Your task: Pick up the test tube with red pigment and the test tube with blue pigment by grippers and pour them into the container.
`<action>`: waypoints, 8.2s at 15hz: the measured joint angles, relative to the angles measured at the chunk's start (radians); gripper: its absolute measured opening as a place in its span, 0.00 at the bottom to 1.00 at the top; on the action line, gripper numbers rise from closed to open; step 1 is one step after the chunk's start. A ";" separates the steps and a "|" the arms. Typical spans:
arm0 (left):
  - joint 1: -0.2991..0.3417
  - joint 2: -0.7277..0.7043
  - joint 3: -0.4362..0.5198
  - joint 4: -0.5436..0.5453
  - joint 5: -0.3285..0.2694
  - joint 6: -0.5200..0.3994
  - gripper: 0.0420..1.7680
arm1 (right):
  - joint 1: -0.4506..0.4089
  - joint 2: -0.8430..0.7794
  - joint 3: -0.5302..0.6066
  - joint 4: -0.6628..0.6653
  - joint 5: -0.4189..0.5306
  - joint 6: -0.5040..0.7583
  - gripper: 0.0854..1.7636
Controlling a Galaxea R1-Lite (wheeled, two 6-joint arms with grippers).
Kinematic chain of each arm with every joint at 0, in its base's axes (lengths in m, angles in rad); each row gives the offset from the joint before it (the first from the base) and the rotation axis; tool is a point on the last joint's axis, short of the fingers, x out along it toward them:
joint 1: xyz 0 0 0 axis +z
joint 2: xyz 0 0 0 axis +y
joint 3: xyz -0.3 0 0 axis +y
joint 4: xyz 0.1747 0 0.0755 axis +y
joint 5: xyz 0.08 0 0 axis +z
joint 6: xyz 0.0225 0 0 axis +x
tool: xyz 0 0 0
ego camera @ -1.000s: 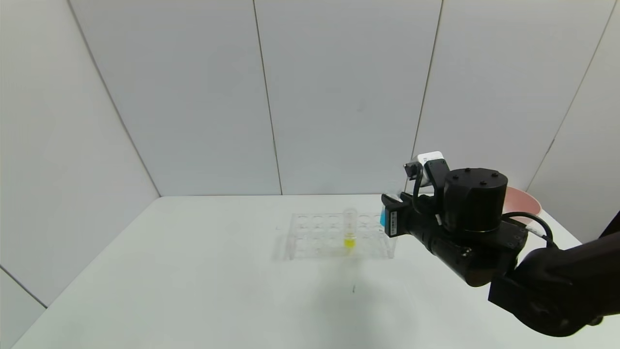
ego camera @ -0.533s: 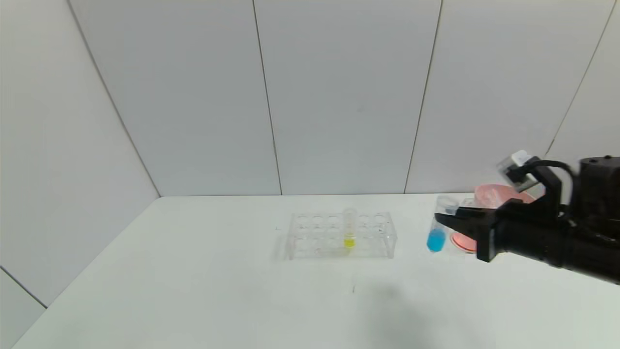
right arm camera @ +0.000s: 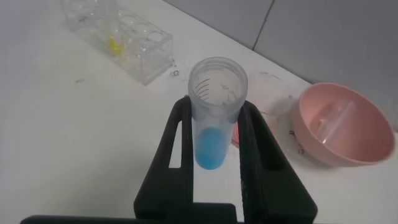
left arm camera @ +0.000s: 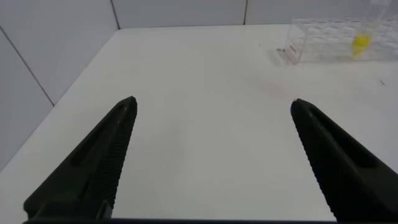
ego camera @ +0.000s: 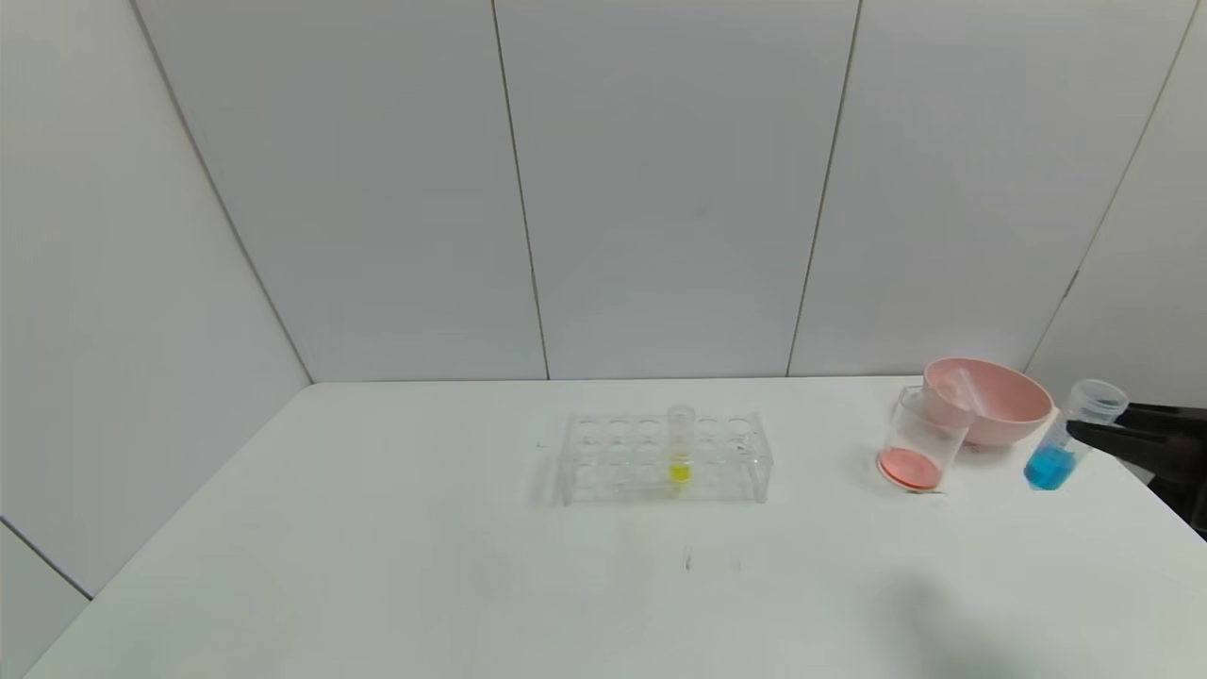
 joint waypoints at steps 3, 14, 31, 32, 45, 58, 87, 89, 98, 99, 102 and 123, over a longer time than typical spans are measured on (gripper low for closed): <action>0.000 0.000 0.000 0.000 0.000 0.000 1.00 | -0.095 0.090 -0.058 0.007 0.023 -0.078 0.24; 0.000 0.000 0.000 0.000 0.000 0.000 1.00 | -0.050 0.337 -0.535 0.418 -0.148 -0.195 0.24; 0.000 0.000 0.000 0.000 0.000 0.000 1.00 | 0.121 0.707 -1.357 1.180 -0.605 -0.710 0.24; 0.000 0.000 0.000 0.000 0.000 0.000 1.00 | 0.135 0.709 -1.359 1.178 -0.642 -0.734 0.24; 0.000 0.000 0.000 0.000 0.000 0.000 1.00 | 0.238 0.690 -1.363 1.183 -0.853 -0.901 0.24; 0.000 0.000 0.000 0.000 0.000 0.000 1.00 | 0.342 0.668 -1.363 1.303 -0.988 -0.997 0.24; 0.000 0.000 0.000 0.000 0.000 0.000 1.00 | 0.495 0.720 -1.366 1.248 -1.459 -1.202 0.24; 0.000 0.000 0.000 0.000 0.000 0.000 1.00 | 0.509 0.722 -1.366 1.243 -1.497 -1.229 0.24; 0.000 0.000 0.000 0.000 0.000 0.000 1.00 | 0.539 0.729 -1.365 1.231 -1.541 -1.269 0.24; 0.000 0.000 0.000 0.000 0.000 0.000 1.00 | 0.539 0.729 -1.365 1.234 -1.541 -1.270 0.24; 0.000 0.000 0.000 0.000 0.000 0.000 1.00 | 0.538 0.723 -1.365 1.234 -1.539 -1.270 0.24; 0.000 0.000 0.000 0.000 0.000 0.000 1.00 | 0.279 0.400 -0.950 1.150 -0.280 -0.369 0.24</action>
